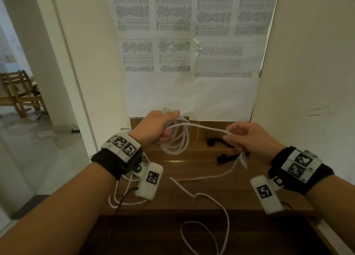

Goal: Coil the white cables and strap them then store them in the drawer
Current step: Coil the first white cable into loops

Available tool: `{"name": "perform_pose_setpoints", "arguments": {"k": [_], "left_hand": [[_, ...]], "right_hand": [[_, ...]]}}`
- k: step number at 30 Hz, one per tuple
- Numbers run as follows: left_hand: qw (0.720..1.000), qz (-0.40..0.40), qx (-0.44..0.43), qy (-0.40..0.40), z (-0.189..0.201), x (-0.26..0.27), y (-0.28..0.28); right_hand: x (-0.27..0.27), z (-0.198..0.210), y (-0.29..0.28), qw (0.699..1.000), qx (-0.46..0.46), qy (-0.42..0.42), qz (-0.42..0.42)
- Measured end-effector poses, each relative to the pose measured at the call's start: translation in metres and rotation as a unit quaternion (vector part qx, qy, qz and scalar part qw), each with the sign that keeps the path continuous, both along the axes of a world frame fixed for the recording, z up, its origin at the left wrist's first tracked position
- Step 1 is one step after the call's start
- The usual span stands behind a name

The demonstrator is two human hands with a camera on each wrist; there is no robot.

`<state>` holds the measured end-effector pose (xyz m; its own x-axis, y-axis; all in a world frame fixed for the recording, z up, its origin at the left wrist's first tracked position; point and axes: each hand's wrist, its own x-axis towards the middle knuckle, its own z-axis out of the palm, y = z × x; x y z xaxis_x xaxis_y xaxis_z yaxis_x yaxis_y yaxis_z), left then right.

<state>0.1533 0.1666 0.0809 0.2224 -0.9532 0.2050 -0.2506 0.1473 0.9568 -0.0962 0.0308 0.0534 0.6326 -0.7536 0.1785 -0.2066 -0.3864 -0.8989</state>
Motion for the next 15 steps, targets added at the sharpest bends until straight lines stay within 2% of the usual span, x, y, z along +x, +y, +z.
{"name": "perform_pose_setpoints", "arguments": {"k": [1, 3, 6, 9, 11, 13, 15], "left_hand": [[0.996, -0.060, 0.047, 0.039, 0.000, 0.001, 0.002], [0.971, -0.172, 0.131, 0.104, -0.001, 0.001, 0.007], [0.931, -0.265, 0.147, 0.203, -0.002, -0.005, 0.012], [0.904, -0.265, 0.089, 0.324, 0.002, -0.015, 0.011], [0.893, -0.256, 0.038, 0.369, 0.006, -0.022, 0.008], [0.881, -0.223, 0.000, 0.417, 0.008, -0.025, 0.004], [0.858, -0.189, -0.022, 0.477, 0.010, -0.024, 0.000]], "right_hand": [[-0.002, -0.001, -0.006, 0.999, 0.003, -0.045, -0.025], [-0.003, -0.002, -0.014, 0.992, -0.010, -0.104, -0.066], [0.004, -0.007, -0.016, 0.987, -0.060, -0.120, -0.094], [0.014, -0.013, -0.009, 0.987, -0.119, -0.067, -0.086], [0.022, -0.017, 0.000, 0.987, -0.154, -0.002, -0.042], [0.029, -0.020, 0.011, 0.981, -0.181, 0.074, 0.012], [0.035, -0.020, 0.022, 0.973, -0.188, 0.128, 0.033]]}}
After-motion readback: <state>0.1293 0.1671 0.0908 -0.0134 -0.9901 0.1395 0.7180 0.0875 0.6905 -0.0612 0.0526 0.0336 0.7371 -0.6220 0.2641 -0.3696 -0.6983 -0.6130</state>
